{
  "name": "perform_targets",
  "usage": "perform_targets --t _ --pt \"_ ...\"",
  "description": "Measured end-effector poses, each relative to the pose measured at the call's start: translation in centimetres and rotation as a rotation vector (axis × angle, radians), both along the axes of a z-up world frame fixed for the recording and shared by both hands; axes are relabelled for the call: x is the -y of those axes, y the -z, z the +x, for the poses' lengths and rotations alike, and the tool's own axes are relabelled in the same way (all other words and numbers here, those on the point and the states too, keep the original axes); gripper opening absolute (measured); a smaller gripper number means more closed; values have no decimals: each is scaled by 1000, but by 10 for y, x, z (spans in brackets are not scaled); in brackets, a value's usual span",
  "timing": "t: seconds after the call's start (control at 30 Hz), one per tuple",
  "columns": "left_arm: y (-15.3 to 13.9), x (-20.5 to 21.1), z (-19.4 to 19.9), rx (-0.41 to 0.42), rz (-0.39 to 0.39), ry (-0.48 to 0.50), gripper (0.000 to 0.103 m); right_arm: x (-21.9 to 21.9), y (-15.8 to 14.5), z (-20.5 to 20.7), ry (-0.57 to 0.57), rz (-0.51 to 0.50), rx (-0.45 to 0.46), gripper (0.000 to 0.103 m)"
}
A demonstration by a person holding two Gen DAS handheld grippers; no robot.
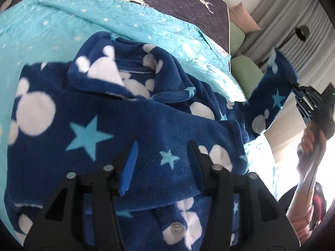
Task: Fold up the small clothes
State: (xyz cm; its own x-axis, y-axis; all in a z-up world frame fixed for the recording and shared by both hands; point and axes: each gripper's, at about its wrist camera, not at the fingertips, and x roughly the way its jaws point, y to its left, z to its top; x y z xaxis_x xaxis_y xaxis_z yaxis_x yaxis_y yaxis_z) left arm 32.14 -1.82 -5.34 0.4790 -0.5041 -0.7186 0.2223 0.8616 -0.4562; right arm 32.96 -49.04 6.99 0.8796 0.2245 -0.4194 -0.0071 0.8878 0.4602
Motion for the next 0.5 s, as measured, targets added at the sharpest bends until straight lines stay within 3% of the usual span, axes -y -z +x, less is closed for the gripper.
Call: perform_targets --t 0.13,0.3,0.5 --pt "1 -23 -8 4 -48 -51 61 -120 0 -14 -274 -90 28 7" --pt "4 -50 -14 1 -120 -76 70 -243 66 -18 -496 -250 -102 7" --pt "20 -55 -10 -67 -210 -67 73 -271 125 -8 -532 -319 -225 9"
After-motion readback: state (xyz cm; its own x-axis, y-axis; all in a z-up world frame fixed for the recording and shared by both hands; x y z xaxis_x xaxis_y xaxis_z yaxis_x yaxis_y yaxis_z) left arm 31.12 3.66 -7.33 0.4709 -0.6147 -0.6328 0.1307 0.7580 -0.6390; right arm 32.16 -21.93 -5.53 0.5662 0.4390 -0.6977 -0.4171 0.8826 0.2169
